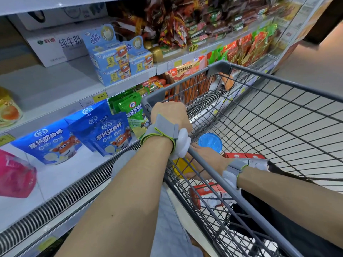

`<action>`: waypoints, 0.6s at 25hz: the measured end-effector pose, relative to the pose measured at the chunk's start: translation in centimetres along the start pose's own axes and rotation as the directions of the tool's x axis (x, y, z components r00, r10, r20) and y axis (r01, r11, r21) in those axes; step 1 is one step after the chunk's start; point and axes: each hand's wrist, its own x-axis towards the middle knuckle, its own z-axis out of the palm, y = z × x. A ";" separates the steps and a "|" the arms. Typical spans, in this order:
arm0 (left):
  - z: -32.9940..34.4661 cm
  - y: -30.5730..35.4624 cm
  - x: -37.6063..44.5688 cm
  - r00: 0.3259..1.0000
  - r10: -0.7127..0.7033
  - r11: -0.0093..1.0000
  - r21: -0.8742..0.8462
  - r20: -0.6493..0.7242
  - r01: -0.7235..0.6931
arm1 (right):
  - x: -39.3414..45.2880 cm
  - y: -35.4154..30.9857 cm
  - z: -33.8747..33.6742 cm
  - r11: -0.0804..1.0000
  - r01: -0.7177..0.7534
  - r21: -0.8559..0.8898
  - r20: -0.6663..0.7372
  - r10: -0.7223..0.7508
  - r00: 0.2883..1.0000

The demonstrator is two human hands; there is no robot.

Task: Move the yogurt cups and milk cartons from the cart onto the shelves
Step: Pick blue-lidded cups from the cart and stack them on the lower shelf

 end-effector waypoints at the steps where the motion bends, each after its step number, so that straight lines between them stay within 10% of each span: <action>1: 0.0 -0.1 0.0 1.000 0.007 1.000 0.004 -0.006 -0.007 | 0.2 0.0 0.0 1.000 0.016 -0.003 0.009 -0.016 1.000; 8: 0.1 -0.3 -0.1 0.999 0.030 1.000 0.000 -0.028 -0.030 | 1.3 2.3 -0.8 0.998 0.021 0.055 0.030 -0.022 0.999; 15: 0.3 -0.5 0.3 0.999 0.037 0.999 -0.010 -0.027 -0.037 | 0.2 8.1 -6.3 0.789 -0.211 0.576 -0.023 0.274 0.961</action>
